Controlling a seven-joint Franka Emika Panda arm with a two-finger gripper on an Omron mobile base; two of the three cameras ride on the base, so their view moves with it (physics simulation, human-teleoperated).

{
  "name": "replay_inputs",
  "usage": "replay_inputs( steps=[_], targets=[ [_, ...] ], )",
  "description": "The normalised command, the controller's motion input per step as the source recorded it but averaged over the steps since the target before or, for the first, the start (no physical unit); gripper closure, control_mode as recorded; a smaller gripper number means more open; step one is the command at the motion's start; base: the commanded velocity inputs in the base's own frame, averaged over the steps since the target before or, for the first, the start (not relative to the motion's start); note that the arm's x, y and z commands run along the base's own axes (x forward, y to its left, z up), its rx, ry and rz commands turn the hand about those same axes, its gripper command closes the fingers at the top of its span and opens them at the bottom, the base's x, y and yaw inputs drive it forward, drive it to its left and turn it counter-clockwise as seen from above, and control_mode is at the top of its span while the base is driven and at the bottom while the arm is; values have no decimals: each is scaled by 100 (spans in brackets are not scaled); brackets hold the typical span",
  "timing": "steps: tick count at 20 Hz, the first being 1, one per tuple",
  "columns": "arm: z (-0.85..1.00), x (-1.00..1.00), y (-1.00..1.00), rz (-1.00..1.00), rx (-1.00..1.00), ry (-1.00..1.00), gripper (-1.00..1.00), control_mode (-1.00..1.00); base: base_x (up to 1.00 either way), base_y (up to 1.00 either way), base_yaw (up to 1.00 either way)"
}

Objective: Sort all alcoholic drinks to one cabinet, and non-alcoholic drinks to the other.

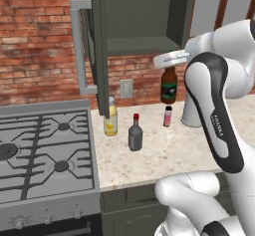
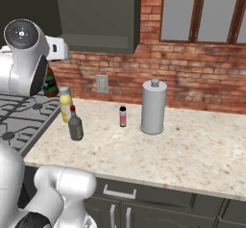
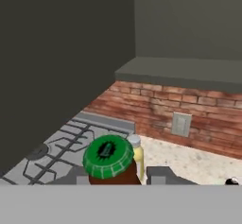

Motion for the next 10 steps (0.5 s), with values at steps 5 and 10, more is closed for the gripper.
replay_inputs(
  steps=[5, 10],
  targets=[
    [27, 36, 0, -1, 2, -11, 100, -100, 0, 0, 0],
    [16, 34, 0, -6, 0, -17, 100, -100, 0, 0, 0]
  ],
)
